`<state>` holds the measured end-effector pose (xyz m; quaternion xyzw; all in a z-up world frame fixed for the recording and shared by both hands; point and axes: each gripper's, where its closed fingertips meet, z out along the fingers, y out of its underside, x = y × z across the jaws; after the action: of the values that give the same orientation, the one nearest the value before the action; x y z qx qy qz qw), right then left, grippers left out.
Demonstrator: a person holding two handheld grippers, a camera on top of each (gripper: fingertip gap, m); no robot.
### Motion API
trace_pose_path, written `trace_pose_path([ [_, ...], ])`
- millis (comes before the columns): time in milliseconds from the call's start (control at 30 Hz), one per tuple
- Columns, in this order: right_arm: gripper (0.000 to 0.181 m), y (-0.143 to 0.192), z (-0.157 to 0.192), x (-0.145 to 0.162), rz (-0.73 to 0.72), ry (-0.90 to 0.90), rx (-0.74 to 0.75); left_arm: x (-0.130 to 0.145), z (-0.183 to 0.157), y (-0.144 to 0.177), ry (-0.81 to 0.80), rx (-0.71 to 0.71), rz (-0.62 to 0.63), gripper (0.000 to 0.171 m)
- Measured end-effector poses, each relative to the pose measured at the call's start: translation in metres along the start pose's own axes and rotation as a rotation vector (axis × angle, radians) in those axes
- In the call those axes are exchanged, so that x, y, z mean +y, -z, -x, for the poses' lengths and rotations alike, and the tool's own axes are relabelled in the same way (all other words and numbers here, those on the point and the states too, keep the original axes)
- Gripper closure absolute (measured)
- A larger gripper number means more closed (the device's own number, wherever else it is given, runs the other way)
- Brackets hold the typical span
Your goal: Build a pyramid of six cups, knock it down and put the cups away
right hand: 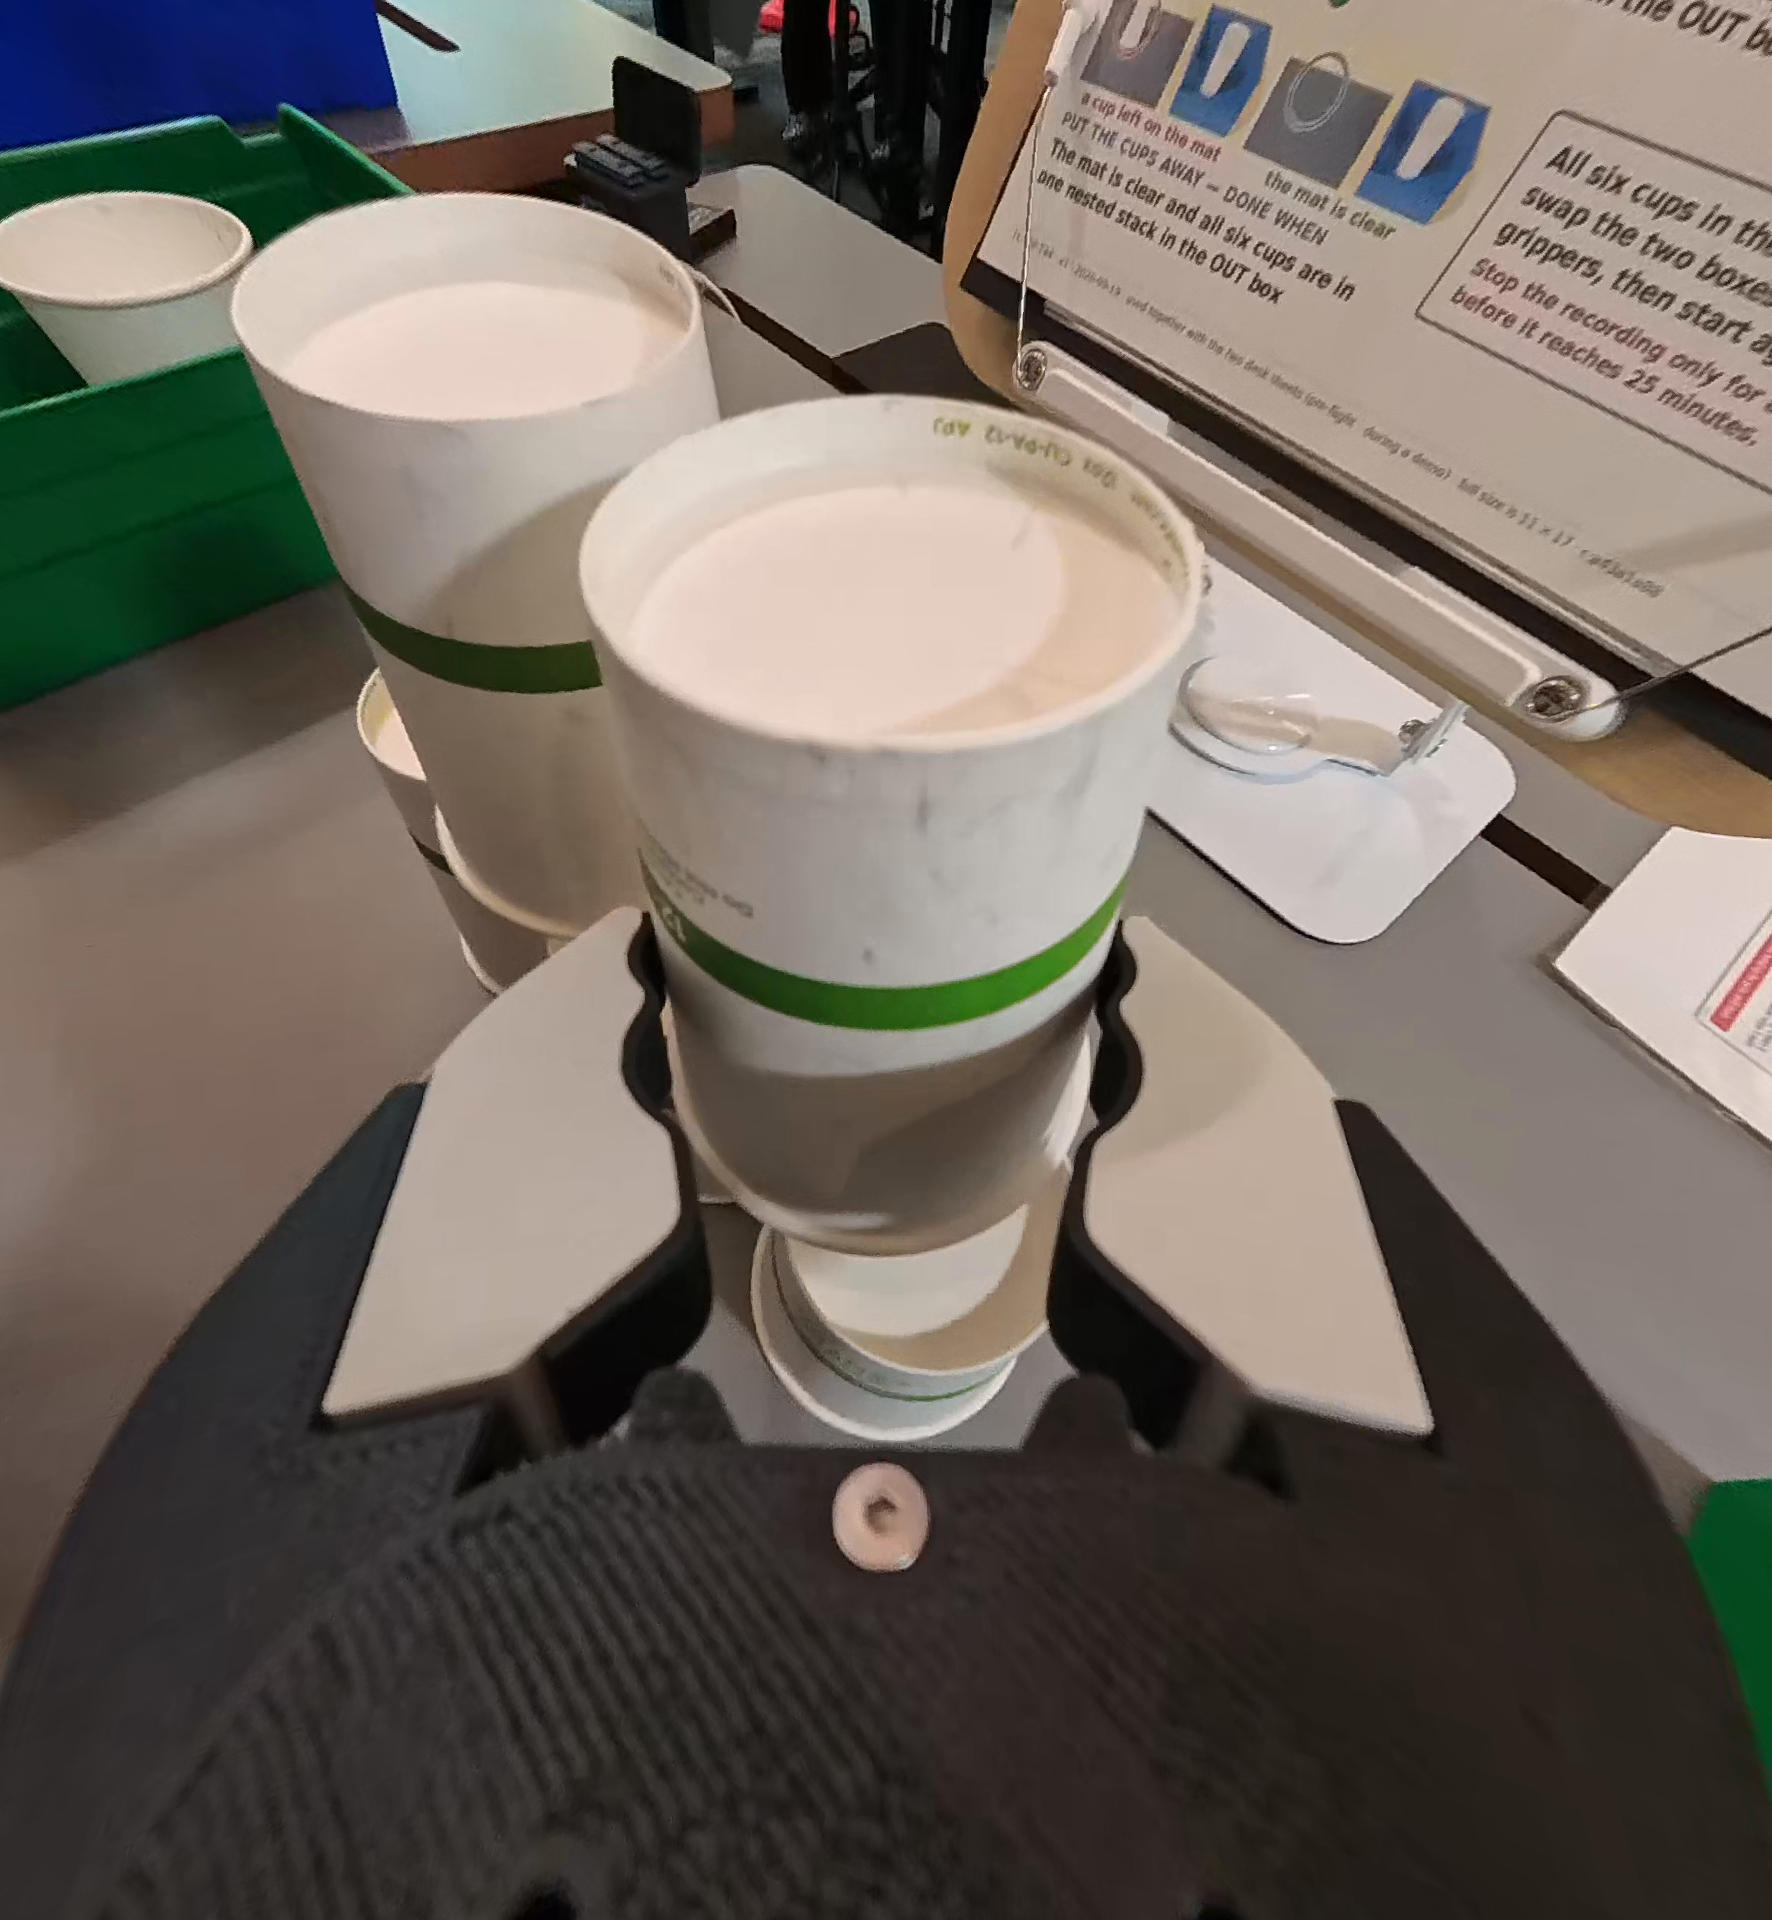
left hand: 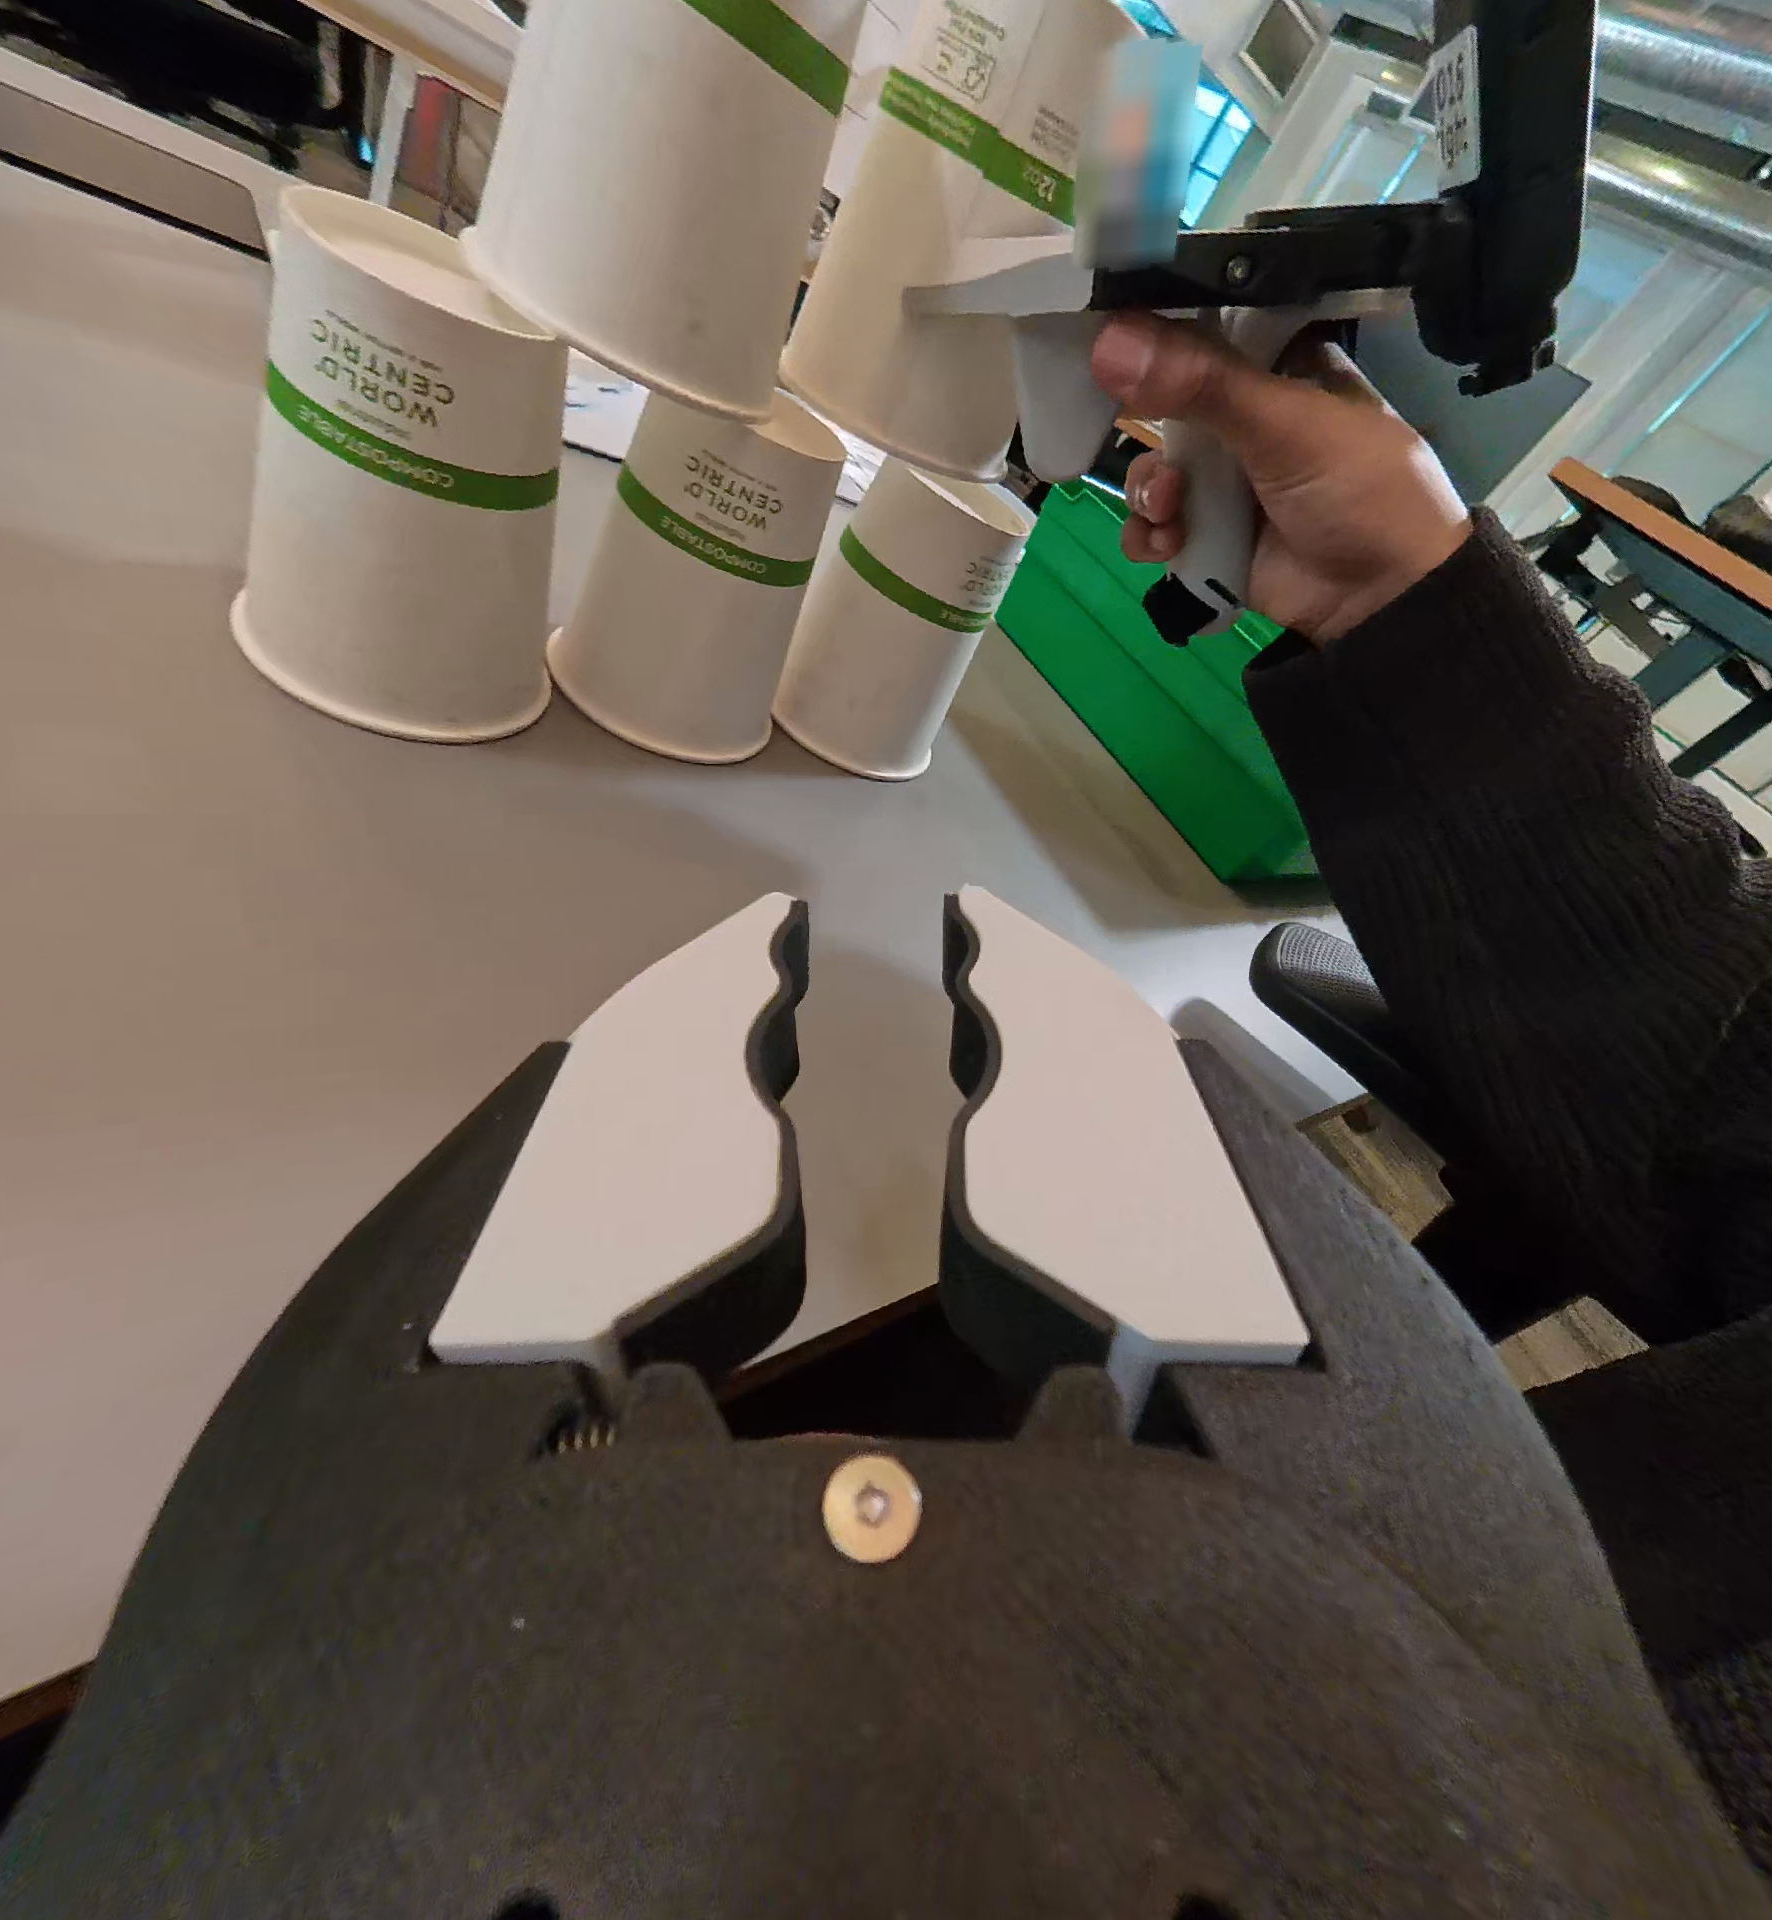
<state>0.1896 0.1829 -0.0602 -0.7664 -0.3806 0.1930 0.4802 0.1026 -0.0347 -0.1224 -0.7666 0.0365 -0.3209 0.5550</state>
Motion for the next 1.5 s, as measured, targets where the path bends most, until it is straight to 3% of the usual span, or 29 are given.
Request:
trace_pose_path([
  [1500, 0.097, 0.008, -0.006, -0.003, -0.056, -0.014, 0.008, 0.003, 0.007, 0.004, 0.058, -0.022, 0.004, 0.147],
])
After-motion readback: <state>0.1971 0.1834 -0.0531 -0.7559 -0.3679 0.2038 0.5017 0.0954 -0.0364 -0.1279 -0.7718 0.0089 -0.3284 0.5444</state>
